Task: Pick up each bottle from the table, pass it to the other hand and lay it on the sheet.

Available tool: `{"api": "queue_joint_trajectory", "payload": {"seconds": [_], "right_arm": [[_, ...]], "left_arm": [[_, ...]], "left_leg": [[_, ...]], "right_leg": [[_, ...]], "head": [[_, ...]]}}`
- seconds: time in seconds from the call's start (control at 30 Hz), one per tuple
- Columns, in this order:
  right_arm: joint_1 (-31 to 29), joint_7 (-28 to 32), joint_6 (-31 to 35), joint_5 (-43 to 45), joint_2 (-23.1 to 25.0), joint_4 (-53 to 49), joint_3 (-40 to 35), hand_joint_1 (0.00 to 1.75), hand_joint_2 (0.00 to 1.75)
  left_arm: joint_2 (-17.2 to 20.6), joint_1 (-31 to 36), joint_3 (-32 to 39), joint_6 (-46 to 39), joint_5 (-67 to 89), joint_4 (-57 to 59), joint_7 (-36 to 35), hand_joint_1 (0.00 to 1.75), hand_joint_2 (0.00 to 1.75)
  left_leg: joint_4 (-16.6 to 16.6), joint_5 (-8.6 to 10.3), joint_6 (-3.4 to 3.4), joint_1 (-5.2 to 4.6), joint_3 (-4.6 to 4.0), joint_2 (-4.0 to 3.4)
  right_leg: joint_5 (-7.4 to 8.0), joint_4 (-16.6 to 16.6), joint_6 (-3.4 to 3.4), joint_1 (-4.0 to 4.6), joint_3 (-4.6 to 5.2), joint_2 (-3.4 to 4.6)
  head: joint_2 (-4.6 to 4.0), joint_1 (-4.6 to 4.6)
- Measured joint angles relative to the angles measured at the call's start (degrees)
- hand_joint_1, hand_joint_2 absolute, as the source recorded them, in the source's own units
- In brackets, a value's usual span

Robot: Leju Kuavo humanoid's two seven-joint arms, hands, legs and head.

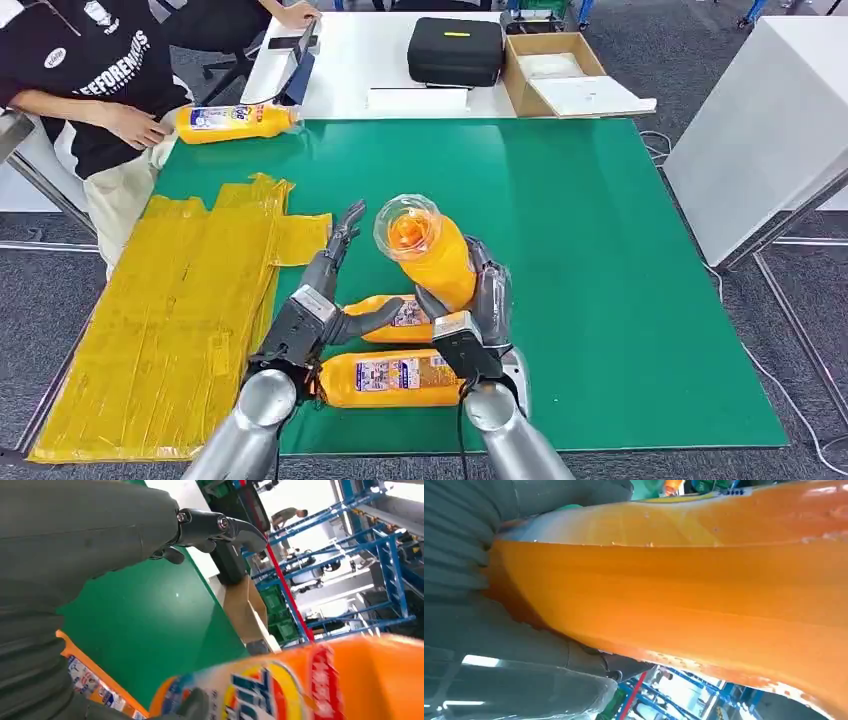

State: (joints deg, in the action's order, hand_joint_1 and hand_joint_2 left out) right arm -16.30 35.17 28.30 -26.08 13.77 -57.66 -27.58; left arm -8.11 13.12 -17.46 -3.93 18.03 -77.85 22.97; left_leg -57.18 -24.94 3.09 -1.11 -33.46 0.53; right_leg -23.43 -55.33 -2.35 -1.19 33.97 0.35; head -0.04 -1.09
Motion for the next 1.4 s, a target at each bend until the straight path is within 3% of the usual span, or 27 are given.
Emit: {"api": "queue_joint_trajectory", "payload": {"seconds": [0.8, 1.4], "right_arm": [[-1.1, -0.4, 0.6, -1.6, 1.9, 3.8, 0.0, 1.75, 1.75], [-2.9, -2.2, 6.4, -8.0, 3.5, 8.8, -2.0, 1.75, 1.75]], "left_arm": [[-0.7, 0.3, -0.6, 3.9, -4.8, 0.5, -0.5, 0.00, 1.75], [-1.9, 1.5, -0.1, 6.8, -10.3, 1.8, -1.4, 0.00, 1.75]], "left_leg": [[0.0, 0.00, 0.00, 0.00, -0.01, -0.01], [0.0, 0.00, 0.00, 0.00, 0.00, -0.02]], "right_leg": [[0.00, 0.0, 0.00, 0.00, 0.01, 0.01], [0.00, 0.0, 0.00, 0.00, 0.02, 0.01]], "head": [[0.00, 0.00], [0.00, 0.00]]}}
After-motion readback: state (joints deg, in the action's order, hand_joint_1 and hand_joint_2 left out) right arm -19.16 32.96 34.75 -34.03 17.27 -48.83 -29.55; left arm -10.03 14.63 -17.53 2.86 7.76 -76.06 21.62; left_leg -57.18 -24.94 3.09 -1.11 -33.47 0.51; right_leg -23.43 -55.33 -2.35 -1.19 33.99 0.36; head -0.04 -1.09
